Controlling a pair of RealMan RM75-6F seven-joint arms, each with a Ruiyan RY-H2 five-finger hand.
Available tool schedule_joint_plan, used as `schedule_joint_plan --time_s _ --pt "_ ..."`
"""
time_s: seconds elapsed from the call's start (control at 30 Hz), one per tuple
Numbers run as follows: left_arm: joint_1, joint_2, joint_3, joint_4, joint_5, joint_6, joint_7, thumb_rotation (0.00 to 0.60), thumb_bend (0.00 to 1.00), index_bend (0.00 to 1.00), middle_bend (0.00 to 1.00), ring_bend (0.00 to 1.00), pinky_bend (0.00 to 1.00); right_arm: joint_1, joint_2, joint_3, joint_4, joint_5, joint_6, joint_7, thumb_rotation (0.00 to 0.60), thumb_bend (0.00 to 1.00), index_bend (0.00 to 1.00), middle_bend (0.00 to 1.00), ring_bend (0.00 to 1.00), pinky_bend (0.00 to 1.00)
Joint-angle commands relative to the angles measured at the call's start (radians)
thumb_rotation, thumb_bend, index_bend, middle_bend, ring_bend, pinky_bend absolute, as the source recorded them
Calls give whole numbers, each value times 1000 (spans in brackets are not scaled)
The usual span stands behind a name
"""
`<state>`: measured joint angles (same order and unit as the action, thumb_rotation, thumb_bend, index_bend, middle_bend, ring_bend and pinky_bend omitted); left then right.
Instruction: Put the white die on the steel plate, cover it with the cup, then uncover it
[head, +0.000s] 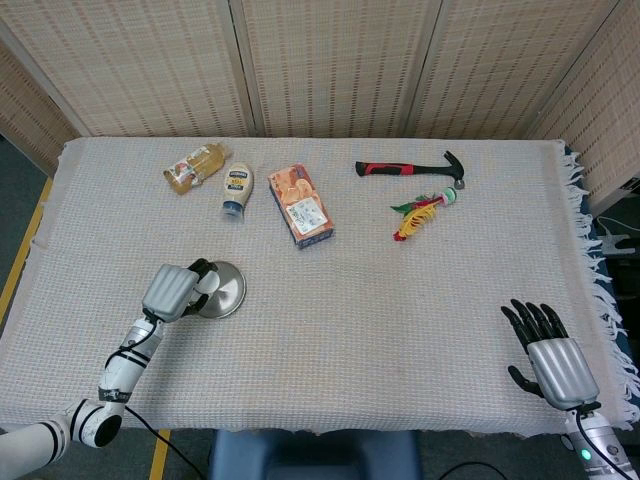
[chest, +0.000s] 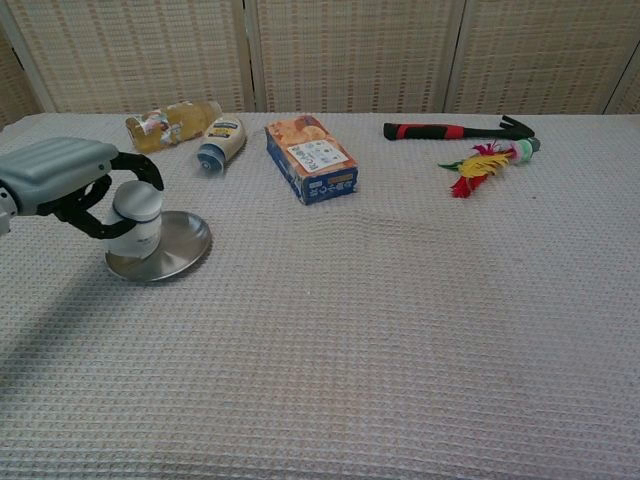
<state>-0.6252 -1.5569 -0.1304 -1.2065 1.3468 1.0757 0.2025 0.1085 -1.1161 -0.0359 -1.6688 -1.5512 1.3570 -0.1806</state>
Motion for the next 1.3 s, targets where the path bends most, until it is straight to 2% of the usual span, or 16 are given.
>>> schedule_joint_plan --time_s 0.03,0.23,0.43,0.53,1.03,1.17,1.3 --pt "3 -35 -12 55 -18 15 16 600 442 490 654 763 928 0 -1 0 2 1 -1 0 600 177 0 0 0 0" --pt "1 -32 -17 50 -31 -8 -20 600 441 490 654 763 928 -1 -1 1 3 -2 3 0 600 178 0 0 0 0" --pt "-2 54 -22 -94 -68 -123 -187 600 442 490 654 764 928 -1 -2 0 5 -5 4 1 600 177 0 0 0 0" --pt "-4 85 -35 -129 -79 -144 -247 600 441 490 655 766 928 -1 -1 -2 5 -8 3 1 600 177 0 0 0 0" --pt "36 118 -99 -147 -113 -100 -494 600 442 493 658 765 928 1 -3 -4 2 -5 -5 -2 600 177 0 0 0 0" --pt "64 132 -94 -150 -104 -64 -522 600 442 495 660 766 929 0 0 -4 1 -6 -3 2 600 177 0 0 0 0" --pt "115 148 -64 -157 -97 -24 -547 600 442 500 666 766 928 2 1 -4 3 -7 -5 6 600 177 0 0 0 0"
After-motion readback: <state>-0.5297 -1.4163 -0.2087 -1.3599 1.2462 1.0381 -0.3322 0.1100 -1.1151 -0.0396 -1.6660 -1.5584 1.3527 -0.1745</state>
